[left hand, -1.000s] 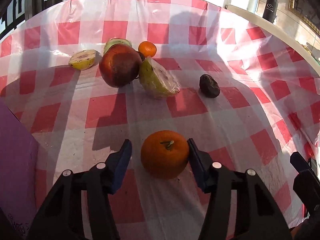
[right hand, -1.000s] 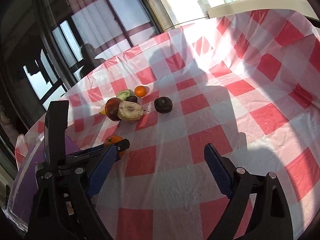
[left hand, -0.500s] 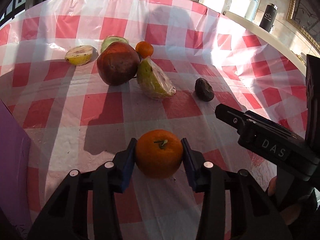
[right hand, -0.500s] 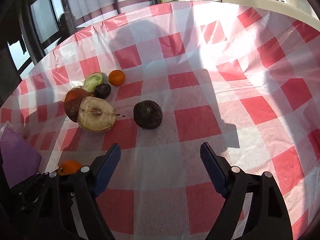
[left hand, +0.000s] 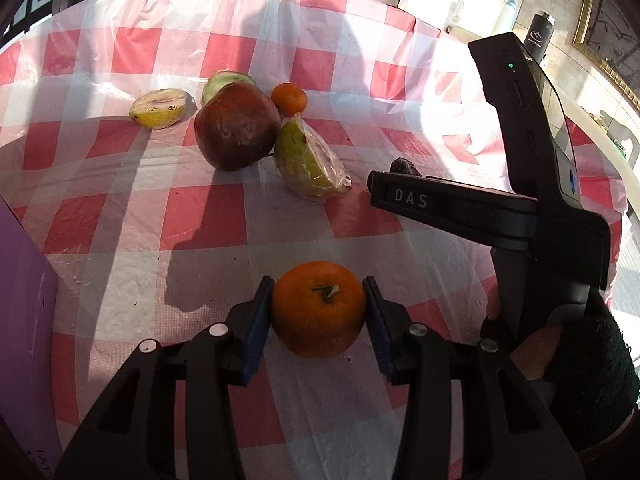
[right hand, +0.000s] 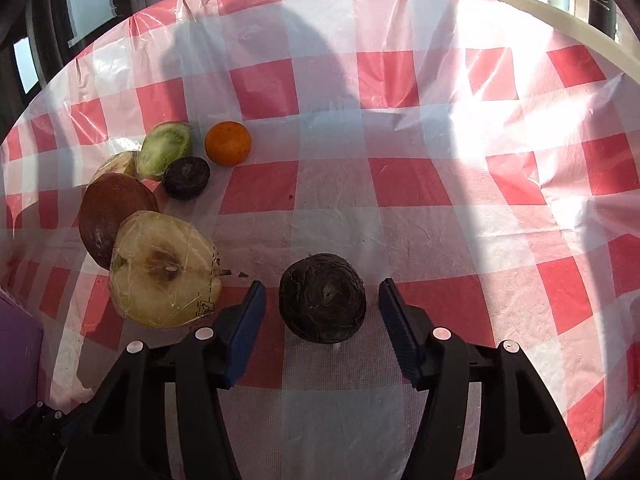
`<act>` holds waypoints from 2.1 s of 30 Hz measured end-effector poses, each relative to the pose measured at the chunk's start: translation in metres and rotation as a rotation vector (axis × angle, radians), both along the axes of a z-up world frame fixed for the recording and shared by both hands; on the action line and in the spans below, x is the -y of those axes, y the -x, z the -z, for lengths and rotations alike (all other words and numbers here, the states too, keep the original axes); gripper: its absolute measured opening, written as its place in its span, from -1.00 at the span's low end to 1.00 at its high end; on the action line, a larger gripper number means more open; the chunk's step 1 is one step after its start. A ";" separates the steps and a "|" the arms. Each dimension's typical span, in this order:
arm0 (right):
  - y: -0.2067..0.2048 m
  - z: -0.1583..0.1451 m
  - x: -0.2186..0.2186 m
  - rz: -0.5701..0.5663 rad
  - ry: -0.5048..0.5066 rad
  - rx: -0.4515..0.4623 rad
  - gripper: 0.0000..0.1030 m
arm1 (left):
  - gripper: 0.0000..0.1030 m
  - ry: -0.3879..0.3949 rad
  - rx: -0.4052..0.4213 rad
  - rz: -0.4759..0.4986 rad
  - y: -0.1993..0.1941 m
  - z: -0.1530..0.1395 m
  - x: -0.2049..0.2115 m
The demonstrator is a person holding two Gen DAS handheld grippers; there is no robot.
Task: Organize fruits
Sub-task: 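Grasp the orange with the left gripper while the right grasps the dark plum, then carry the orange and plum over the white box and release them inside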
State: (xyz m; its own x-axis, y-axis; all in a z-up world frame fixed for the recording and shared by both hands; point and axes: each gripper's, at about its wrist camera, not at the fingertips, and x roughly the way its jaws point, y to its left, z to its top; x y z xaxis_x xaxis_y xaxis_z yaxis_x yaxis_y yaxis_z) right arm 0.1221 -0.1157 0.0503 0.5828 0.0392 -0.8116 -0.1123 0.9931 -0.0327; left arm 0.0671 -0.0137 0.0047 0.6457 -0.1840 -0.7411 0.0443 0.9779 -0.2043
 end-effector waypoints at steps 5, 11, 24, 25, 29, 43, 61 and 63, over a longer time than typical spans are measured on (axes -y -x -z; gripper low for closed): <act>0.006 -0.003 0.006 0.040 0.017 0.022 -0.26 | -0.12 0.003 0.003 0.001 0.001 0.000 0.000; 0.030 -0.012 0.030 0.079 -0.174 0.075 -0.26 | -0.12 0.006 0.003 0.003 0.002 -0.001 0.000; 0.053 -0.008 0.054 0.120 -0.400 0.067 -0.26 | -0.16 0.128 0.072 -0.039 0.013 -0.008 -0.022; 0.051 -0.005 0.058 0.116 -0.432 0.042 -0.26 | -0.16 0.137 0.083 -0.042 0.017 -0.009 -0.024; 0.048 0.000 0.064 0.093 -0.514 -0.014 -0.26 | -0.16 0.139 0.081 -0.073 0.031 -0.011 -0.027; 0.172 -0.022 0.034 -0.114 -0.575 0.082 -0.26 | -0.16 0.150 0.120 -0.122 0.140 -0.014 -0.040; 0.227 -0.029 0.017 -0.201 -0.558 0.104 -0.26 | -0.16 0.012 0.278 -0.100 0.232 -0.056 -0.030; 0.232 -0.032 0.015 -0.210 -0.567 0.130 -0.26 | -0.16 -0.009 0.325 -0.111 0.242 -0.069 -0.030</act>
State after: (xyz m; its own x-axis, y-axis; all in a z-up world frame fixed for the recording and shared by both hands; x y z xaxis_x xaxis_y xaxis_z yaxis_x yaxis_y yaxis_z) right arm -0.1095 -0.1309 0.0827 0.6086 0.5680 -0.5541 -0.3376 0.8173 0.4670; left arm -0.1746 0.0165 0.0739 0.8643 -0.0937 -0.4941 -0.0011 0.9821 -0.1881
